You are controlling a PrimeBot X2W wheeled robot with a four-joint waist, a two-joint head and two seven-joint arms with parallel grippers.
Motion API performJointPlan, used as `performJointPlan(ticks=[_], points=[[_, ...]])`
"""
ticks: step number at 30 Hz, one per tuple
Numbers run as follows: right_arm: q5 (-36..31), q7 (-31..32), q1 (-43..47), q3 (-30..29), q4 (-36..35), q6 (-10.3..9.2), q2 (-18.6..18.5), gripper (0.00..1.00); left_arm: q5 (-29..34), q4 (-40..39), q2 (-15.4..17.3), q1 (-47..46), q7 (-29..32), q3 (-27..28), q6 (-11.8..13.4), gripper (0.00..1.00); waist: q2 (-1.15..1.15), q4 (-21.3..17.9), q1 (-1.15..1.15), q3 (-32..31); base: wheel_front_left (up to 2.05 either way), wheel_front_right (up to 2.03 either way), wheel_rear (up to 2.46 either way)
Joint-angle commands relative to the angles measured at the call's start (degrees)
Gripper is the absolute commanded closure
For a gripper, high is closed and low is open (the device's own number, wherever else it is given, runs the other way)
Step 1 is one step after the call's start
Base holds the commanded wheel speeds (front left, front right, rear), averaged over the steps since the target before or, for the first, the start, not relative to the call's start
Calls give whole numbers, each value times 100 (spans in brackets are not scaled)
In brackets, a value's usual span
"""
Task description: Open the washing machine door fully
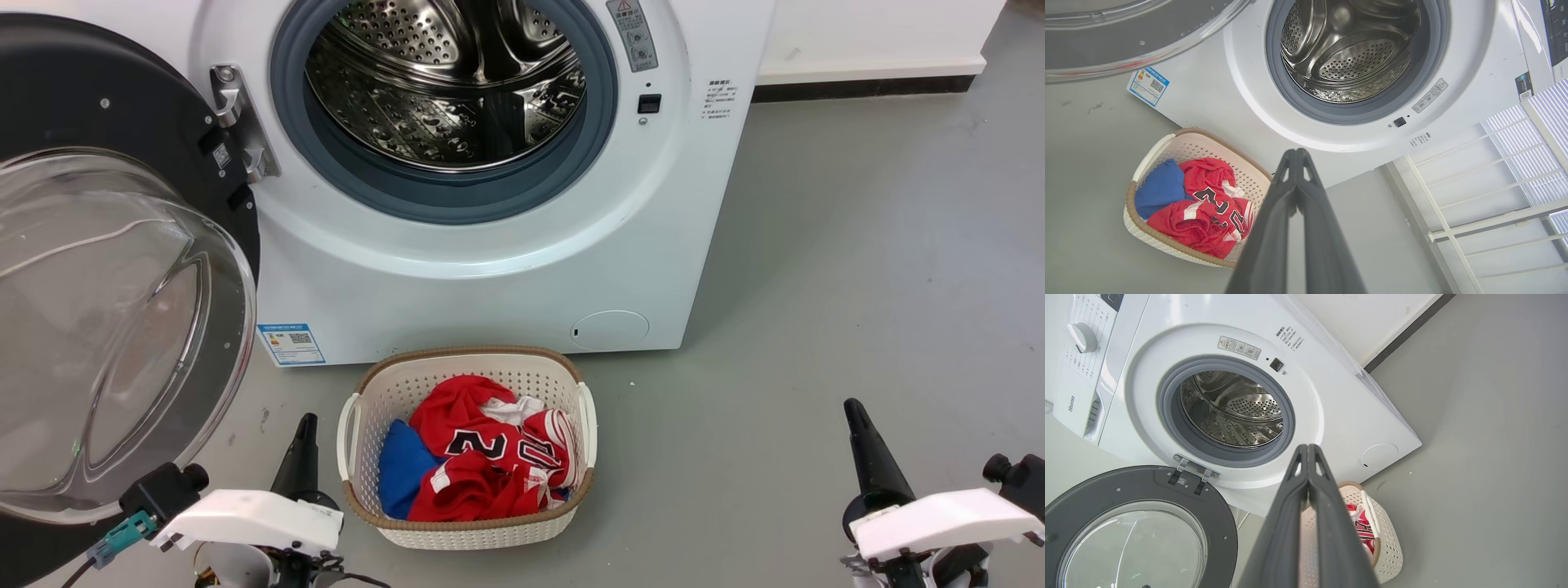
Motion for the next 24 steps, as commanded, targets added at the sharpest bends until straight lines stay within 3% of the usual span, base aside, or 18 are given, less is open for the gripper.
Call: performJointPlan(ticks=[1,24], points=[[184,34,-170,-27,-46,1,4,100,-160,-68,3,-123,45,59,-50,100,0,6,0,-2,0,0,0],[1606,283,-284,-171,81,1,37,100,-1372,-94,-142,-150,409,401,-261,100,0,99,0,-27,0,0,0]])
